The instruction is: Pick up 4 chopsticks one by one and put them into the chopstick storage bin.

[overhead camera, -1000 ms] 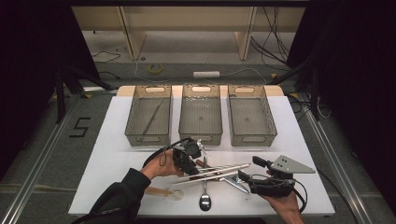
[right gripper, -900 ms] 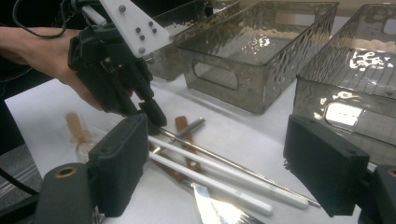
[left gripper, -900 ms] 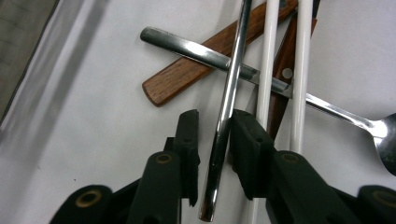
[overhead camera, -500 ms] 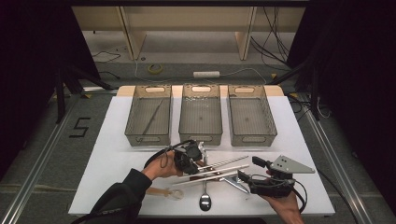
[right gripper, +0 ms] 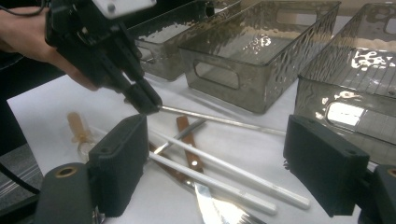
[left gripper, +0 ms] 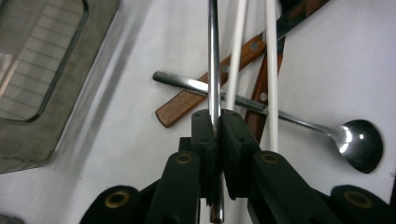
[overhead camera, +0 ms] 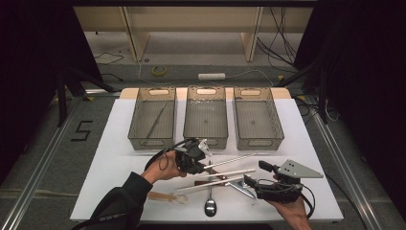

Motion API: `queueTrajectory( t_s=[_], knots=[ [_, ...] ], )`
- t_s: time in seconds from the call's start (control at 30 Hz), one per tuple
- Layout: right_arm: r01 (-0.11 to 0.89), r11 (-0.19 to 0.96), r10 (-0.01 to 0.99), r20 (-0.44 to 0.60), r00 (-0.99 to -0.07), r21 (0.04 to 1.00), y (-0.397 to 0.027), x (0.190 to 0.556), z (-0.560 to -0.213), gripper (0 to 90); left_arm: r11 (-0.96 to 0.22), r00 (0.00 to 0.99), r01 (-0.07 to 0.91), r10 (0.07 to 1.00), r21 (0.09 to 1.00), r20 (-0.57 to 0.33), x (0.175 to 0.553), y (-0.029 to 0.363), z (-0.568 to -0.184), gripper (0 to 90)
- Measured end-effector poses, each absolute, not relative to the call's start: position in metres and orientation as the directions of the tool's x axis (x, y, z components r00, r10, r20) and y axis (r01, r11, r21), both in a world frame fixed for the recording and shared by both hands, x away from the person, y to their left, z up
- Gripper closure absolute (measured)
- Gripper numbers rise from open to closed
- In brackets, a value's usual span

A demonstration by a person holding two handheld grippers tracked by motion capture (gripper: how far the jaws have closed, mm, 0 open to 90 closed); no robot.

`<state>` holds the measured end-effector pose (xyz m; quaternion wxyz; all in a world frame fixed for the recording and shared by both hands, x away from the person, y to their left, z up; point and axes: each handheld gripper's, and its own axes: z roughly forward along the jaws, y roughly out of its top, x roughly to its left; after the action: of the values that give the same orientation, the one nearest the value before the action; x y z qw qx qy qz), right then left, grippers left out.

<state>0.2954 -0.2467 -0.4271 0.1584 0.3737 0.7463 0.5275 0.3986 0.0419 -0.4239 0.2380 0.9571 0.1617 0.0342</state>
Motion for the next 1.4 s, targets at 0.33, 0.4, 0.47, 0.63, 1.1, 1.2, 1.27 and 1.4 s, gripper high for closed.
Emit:
queueTrajectory(
  t_s=[0.33,0.4,0.47,0.63,1.1,1.2,1.27,1.4],
  knots=[
    [0.392,0.166,0.725,0.158,-0.671,0.905,-0.247,0.295,-0.427,23.2,-0.811,0.943,0.304,0.329,0.499,-0.039,0.399,0.049,-0.412,84.1],
    [0.392,0.166,0.725,0.158,-0.671,0.905,-0.246,0.296,-0.427,23.2,-0.818,0.944,0.304,0.327,0.488,-0.04,0.4,0.048,-0.415,84.1],
    [0.391,0.167,0.724,0.157,-0.672,0.905,-0.246,0.295,-0.427,23.2,-0.824,0.945,0.304,0.325,0.478,-0.041,0.4,0.047,-0.419,84.1],
    [0.392,0.165,0.725,0.158,-0.671,0.905,-0.247,0.296,-0.427,23.2,-0.827,0.944,0.303,0.328,0.473,-0.031,0.4,0.046,-0.42,84.1],
    [0.392,0.167,0.724,0.157,-0.671,0.905,-0.247,0.295,-0.427,23.2,-0.763,0.923,0.329,0.385,0.556,-0.017,0.405,0.066,-0.392,84.2],
    [0.392,0.167,0.724,0.157,-0.671,0.905,-0.247,0.295,-0.427,23.2,-0.739,0.911,0.342,0.411,0.58,-0.012,0.407,0.074,-0.386,84.2],
    [0.392,0.167,0.724,0.157,-0.672,0.905,-0.246,0.296,-0.427,23.2,-0.722,0.901,0.354,0.434,0.594,-0.01,0.41,0.08,-0.382,84.2],
    [0.392,0.166,0.724,0.158,-0.671,0.905,-0.246,0.296,-0.428,23.2,-0.691,0.882,0.374,0.472,0.619,-0.006,0.416,0.092,-0.377,84.2]
  ],
)
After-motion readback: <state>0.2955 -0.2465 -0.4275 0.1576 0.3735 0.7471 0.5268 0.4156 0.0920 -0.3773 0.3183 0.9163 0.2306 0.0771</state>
